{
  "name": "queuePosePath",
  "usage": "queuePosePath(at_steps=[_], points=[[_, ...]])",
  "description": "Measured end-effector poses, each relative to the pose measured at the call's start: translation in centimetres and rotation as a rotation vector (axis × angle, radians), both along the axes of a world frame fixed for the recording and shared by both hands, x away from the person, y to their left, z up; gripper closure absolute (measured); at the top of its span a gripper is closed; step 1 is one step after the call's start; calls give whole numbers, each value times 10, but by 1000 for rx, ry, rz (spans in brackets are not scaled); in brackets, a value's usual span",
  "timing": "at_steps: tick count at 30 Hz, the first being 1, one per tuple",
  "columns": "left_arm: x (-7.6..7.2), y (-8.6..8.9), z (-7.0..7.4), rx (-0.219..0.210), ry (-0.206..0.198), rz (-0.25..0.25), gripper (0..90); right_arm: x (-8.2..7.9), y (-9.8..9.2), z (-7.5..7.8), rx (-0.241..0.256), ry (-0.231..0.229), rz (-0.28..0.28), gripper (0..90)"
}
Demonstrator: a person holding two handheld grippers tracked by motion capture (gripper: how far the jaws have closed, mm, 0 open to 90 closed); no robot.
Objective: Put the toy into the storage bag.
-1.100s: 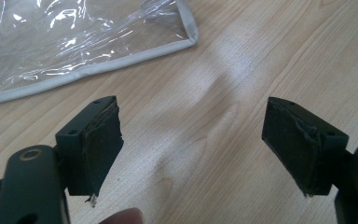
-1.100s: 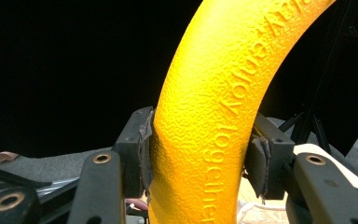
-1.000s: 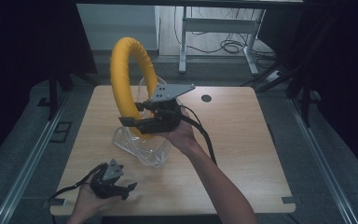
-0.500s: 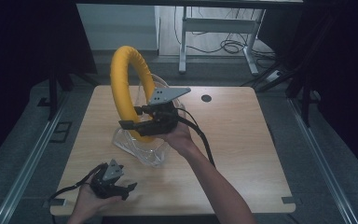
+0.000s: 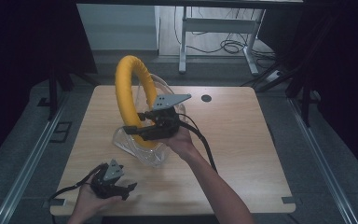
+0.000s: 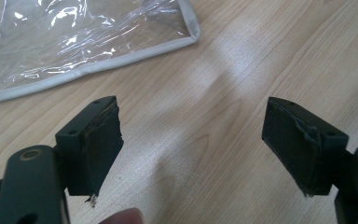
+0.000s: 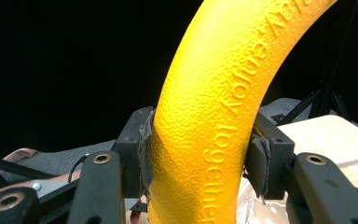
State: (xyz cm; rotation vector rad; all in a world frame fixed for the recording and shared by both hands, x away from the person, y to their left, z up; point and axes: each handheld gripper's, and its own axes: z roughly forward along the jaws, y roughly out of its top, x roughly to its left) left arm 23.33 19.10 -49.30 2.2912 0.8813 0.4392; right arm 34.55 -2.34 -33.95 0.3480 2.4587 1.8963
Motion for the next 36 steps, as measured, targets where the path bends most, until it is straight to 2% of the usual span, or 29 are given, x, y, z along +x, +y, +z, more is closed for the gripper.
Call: queuePosePath(at_steps=[11,13,16,19,22,24,27,31,34,36], points=[[0,0,0,-4,1,1,198,-5,-7,-18,-5,3,3,484],[0,-1,0,-4,2,1,198,-5,-9,-22,-3,28,16,481],[0,-1,-1,-4,4,-2,198,-3,-12,-31,-13,32,-2,480],[0,-1,-1,-10,3,3,198,1,-15,-40,-15,58,-14,479],[0,-1,0,-8,3,4,198,7,-20,-50,4,98,-17,476],[0,-1,0,-9,3,5,198,9,-20,-51,11,99,-20,472],[-1,-1,0,-9,4,4,197,9,-21,-53,0,81,-49,457],[0,-1,-1,-9,6,2,197,8,-22,-54,-18,34,-121,437],[0,-1,-1,-7,8,1,197,9,-23,-55,-13,19,-142,427],[0,-1,-1,-8,9,2,197,9,-21,-56,-39,-2,-168,427]])
